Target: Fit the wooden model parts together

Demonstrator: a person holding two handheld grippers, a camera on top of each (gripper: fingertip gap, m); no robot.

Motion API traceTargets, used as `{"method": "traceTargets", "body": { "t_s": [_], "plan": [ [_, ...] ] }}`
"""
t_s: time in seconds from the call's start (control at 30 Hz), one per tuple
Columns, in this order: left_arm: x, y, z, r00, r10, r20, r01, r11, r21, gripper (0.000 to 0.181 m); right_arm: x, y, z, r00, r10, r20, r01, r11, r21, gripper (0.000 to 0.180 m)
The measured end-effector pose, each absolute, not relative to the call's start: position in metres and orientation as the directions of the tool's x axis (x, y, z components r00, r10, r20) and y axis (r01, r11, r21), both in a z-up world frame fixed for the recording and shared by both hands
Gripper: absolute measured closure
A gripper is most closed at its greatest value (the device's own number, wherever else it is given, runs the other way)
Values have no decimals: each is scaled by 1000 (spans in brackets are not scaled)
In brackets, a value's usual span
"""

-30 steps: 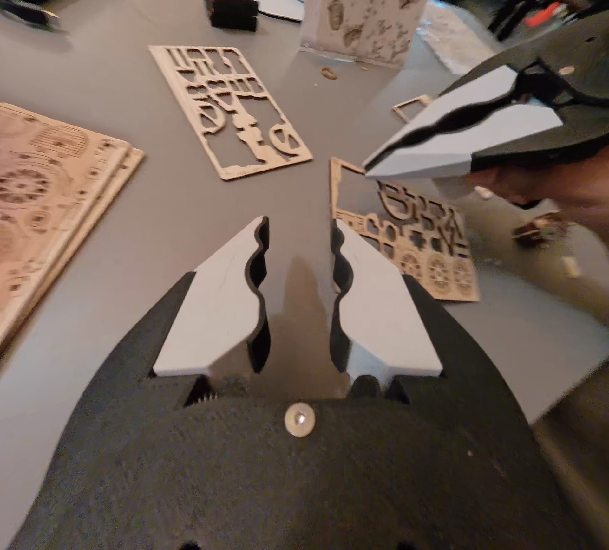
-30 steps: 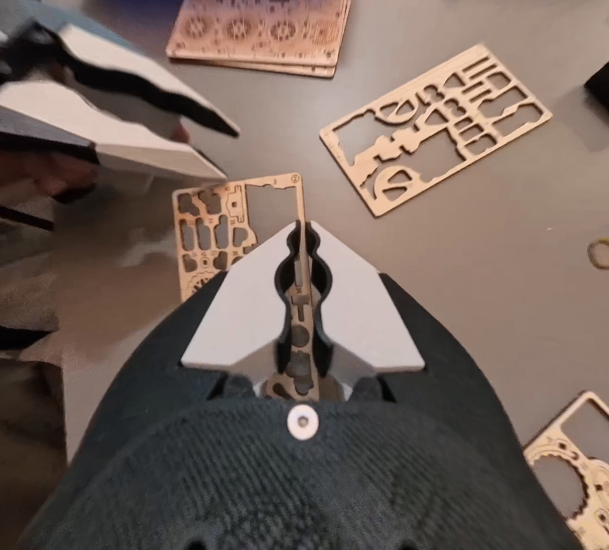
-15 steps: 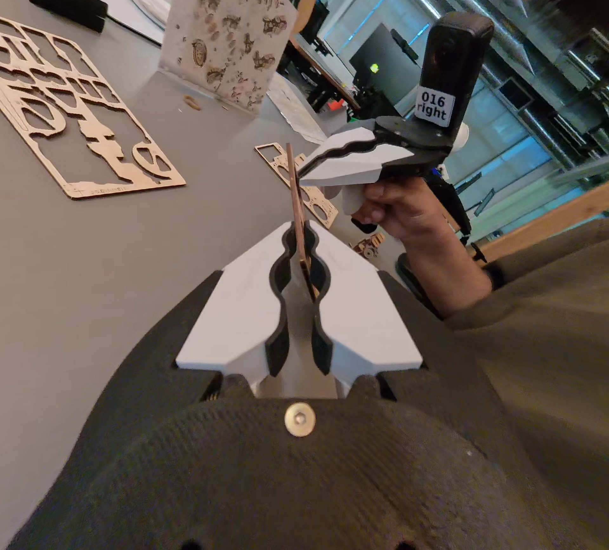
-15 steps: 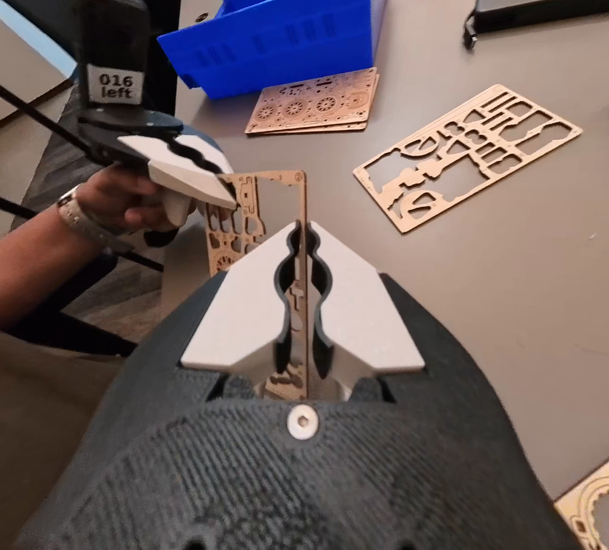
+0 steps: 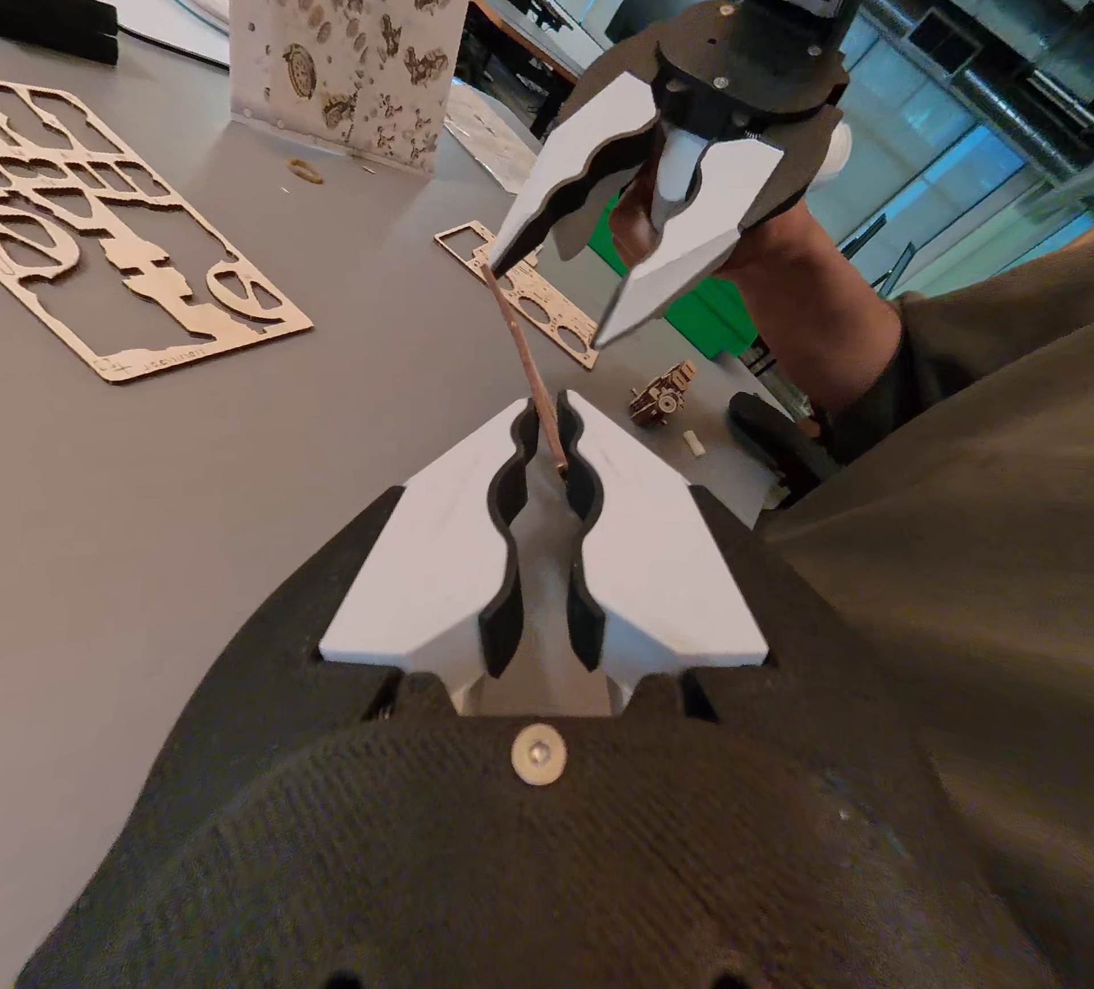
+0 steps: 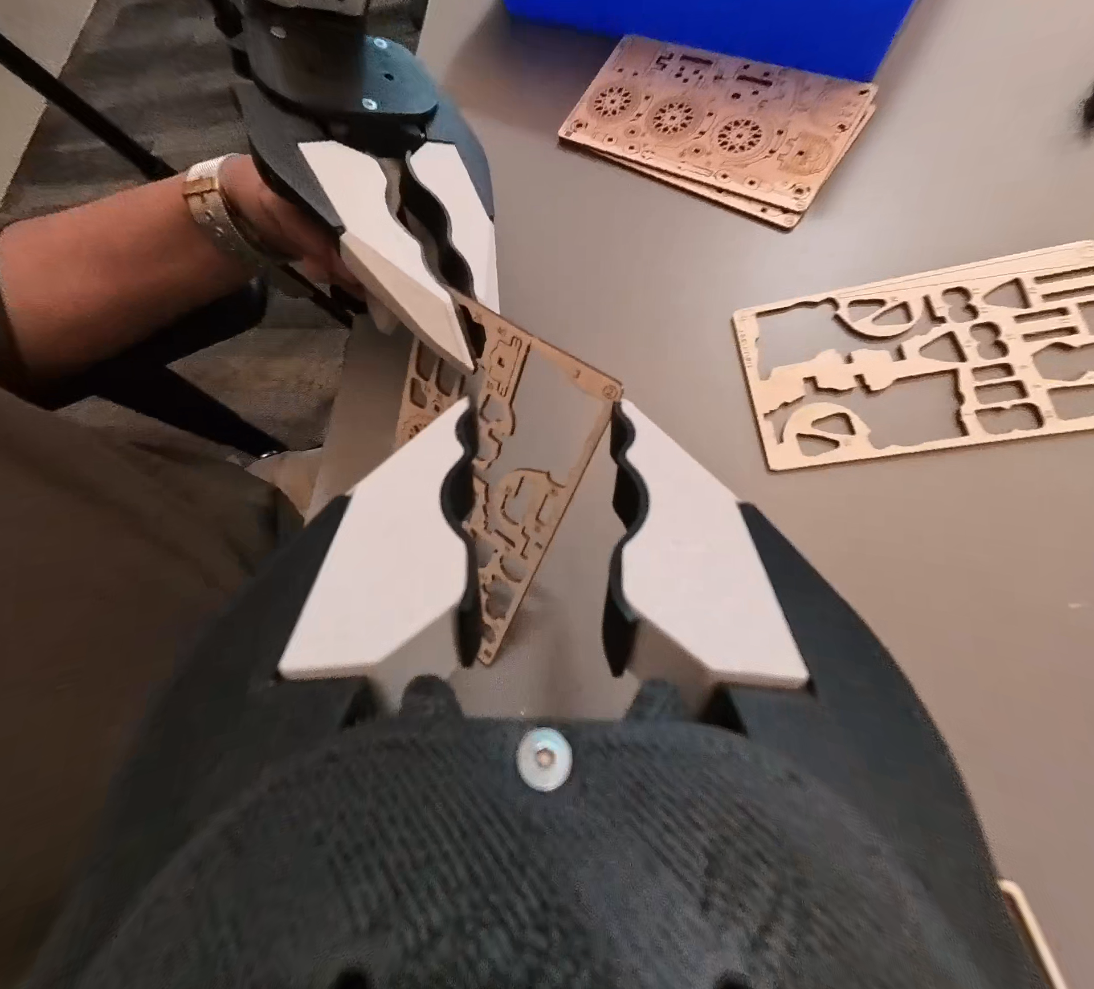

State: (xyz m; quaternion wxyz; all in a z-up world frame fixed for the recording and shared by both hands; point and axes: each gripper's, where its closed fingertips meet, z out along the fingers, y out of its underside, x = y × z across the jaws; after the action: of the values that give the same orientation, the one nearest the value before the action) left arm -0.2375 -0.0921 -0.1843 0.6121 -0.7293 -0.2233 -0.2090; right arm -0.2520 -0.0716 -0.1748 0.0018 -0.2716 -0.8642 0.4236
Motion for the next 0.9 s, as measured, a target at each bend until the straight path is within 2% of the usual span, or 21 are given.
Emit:
{"method": "traceTargets", "body": {
  "t_s": [0.07,0.13,0.3,0.4,0.53,0.6,0.9],
  "plan": [
    [-241,-94,-181,810,69,583,587,-127,-800,177,-258,-70,-171,-852,473,-224,460,475,-750,149],
    [-240,-97,-171,799,27,601,601,-81,-795,180,-265,-70,-160,-836,489,-248,467,397,-790,136],
    [-238,-97,-163,793,-22,609,607,-45,-793,180,-254,-82,-164,-814,446,-373,533,315,-785,129],
    [-234,-94,-162,795,-34,605,604,-51,-796,180,-248,-91,-162,-807,416,-419,547,259,-796,137],
    [-234,-92,-163,803,-21,596,594,-57,-802,180,-247,-96,-160,-802,391,-452,552,198,-810,165],
    [-235,-92,-162,800,-23,600,599,-46,-800,181,-246,-96,-156,-802,372,-467,555,177,-812,170],
    [-236,-88,-163,818,11,575,575,-42,-817,180,-250,-92,-161,-775,393,-495,584,146,-799,165]
  ]
}}
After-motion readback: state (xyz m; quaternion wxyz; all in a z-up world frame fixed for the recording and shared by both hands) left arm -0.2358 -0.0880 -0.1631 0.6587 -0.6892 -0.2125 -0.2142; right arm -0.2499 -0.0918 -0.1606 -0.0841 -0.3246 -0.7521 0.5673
